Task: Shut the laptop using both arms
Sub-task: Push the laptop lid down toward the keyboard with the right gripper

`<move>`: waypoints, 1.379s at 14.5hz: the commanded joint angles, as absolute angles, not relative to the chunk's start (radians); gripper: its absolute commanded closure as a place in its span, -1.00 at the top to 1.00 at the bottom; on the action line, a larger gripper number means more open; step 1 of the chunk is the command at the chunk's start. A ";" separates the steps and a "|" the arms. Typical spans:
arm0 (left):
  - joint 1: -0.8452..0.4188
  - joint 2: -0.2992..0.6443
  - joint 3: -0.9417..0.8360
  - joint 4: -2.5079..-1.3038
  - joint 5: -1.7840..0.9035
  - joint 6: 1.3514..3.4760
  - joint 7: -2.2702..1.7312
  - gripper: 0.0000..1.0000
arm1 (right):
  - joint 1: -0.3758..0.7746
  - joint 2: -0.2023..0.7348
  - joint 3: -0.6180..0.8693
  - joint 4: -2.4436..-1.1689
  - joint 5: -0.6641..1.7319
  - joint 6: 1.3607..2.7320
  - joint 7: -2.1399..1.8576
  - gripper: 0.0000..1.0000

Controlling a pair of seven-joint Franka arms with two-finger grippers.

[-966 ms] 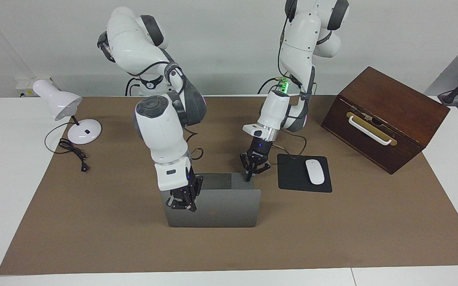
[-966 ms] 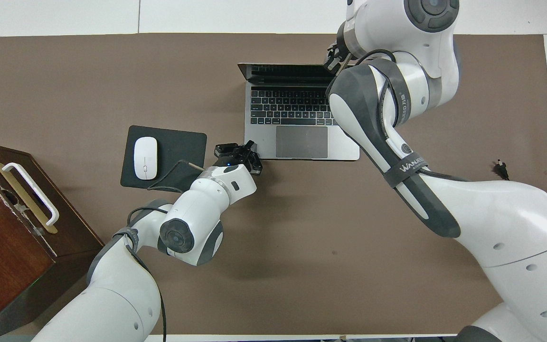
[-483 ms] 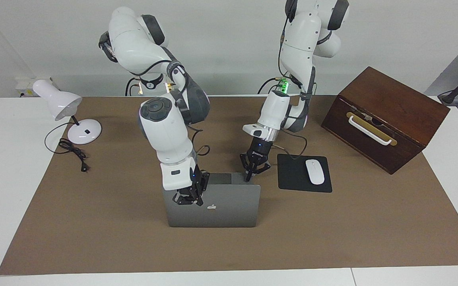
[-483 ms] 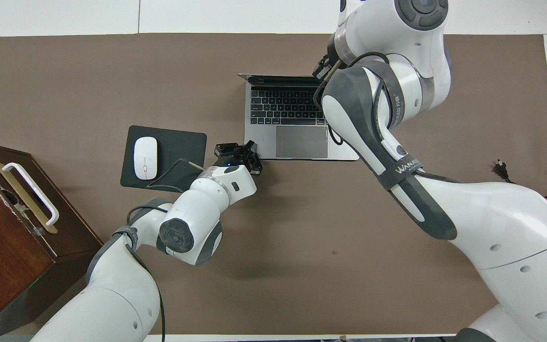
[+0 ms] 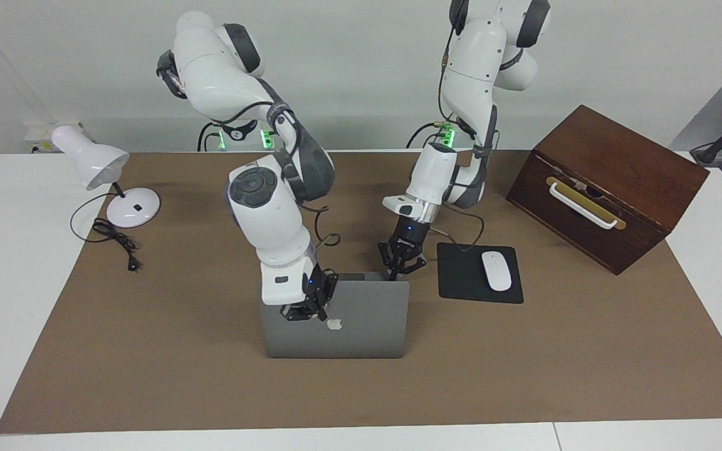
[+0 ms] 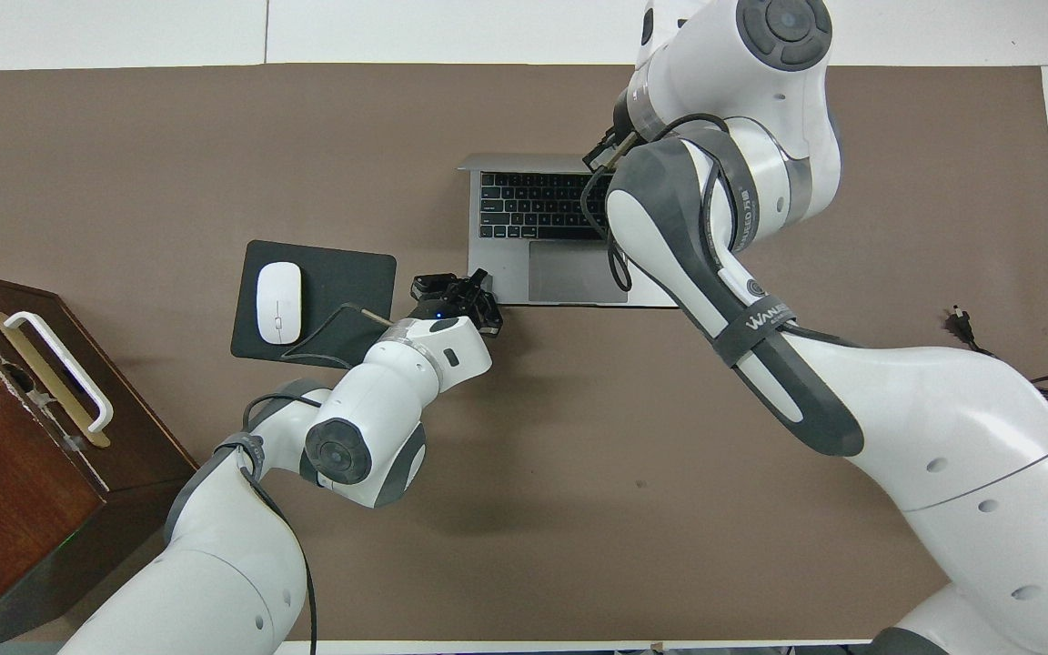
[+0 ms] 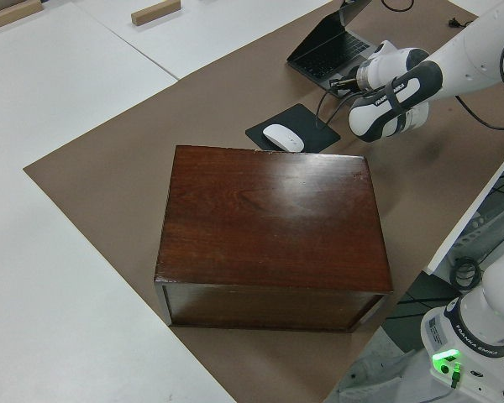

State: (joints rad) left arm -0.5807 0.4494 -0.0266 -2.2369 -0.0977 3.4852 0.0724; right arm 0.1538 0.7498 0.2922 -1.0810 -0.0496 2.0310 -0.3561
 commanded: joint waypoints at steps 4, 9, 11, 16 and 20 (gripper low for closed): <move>-0.581 0.485 -0.021 -2.235 -0.078 3.504 0.081 -1.00 | 0.143 0.742 0.304 -1.115 -0.018 2.011 -0.333 -1.00; -0.583 0.485 -0.020 -2.235 -0.077 3.504 0.095 -1.00 | 0.137 0.742 0.304 -1.132 0.029 2.005 -0.311 -1.00; -0.583 0.486 -0.020 -2.235 -0.078 3.504 0.104 -1.00 | 0.137 0.742 0.304 -1.143 0.031 2.005 -0.310 -1.00; -0.581 0.488 -0.018 -2.235 -0.077 3.504 0.104 -1.00 | 0.135 0.742 0.302 -1.169 0.031 2.000 -0.298 -1.00; -0.581 0.488 -0.018 -2.237 -0.077 3.504 0.106 -1.00 | 0.133 0.742 0.302 -1.199 0.031 2.009 -0.296 -1.00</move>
